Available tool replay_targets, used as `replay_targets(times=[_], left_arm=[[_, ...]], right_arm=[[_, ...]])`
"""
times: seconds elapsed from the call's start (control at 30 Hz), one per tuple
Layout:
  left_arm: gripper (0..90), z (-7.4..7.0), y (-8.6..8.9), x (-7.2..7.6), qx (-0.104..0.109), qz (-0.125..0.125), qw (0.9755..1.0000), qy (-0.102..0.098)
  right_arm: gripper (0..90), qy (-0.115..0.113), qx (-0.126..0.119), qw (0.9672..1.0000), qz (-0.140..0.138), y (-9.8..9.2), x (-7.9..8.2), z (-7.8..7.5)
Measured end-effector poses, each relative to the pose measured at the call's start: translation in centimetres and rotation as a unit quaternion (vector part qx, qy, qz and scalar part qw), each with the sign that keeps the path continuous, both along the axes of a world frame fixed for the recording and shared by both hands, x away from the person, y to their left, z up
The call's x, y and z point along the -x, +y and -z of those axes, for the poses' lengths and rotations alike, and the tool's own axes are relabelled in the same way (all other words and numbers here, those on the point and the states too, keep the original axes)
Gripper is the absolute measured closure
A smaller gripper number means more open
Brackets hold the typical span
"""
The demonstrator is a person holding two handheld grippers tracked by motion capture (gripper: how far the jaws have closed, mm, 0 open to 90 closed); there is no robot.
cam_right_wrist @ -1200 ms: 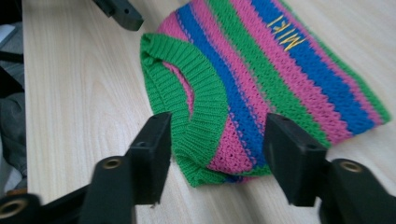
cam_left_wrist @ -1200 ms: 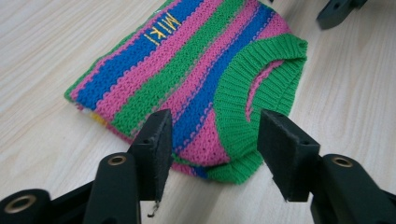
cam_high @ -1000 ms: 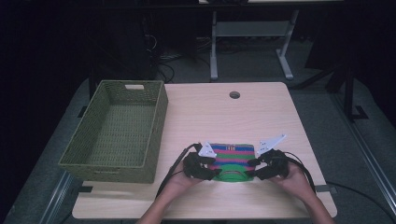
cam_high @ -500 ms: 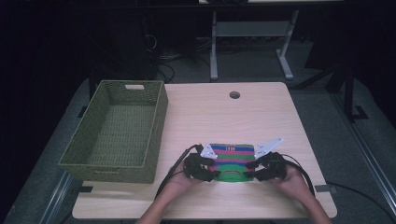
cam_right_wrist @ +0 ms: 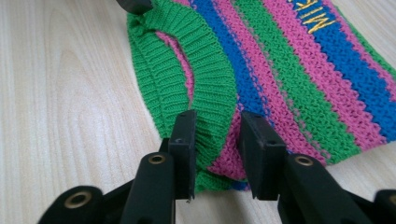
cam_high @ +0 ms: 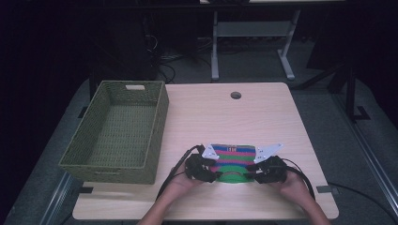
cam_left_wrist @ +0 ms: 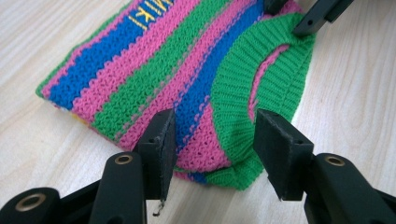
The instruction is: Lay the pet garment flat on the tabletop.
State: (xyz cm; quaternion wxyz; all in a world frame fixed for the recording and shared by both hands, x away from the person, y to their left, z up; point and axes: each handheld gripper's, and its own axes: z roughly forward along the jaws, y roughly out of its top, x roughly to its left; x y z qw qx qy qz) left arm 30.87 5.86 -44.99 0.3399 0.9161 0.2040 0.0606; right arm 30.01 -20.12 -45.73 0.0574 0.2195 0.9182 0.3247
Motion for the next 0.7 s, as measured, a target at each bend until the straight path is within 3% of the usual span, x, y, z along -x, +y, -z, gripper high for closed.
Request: replay_targets(times=[0.2, 0.53, 0.7], left_arm=[[50.2, -0.12, -0.45, 0.13, -0.007, 0.015, 0.9999, 0.002], [53.1, 0.39, -0.54, 0.12, -0.013, 0.016, 0.9998, 0.004], [59.5, 0.44, -0.63, 0.32, -0.018, 0.010, 0.9998, -0.006]], right_arm=[[68.6, 0.008, -0.005, 1.0000, -0.001, -0.02, -0.09, 0.01], [71.3, 0.014, -0.009, 0.9999, 0.004, -0.02, -0.06, 0.00], [72.6, 0.002, -0.003, 1.0000, 0.004, 0.11, 0.15, 0.01]])
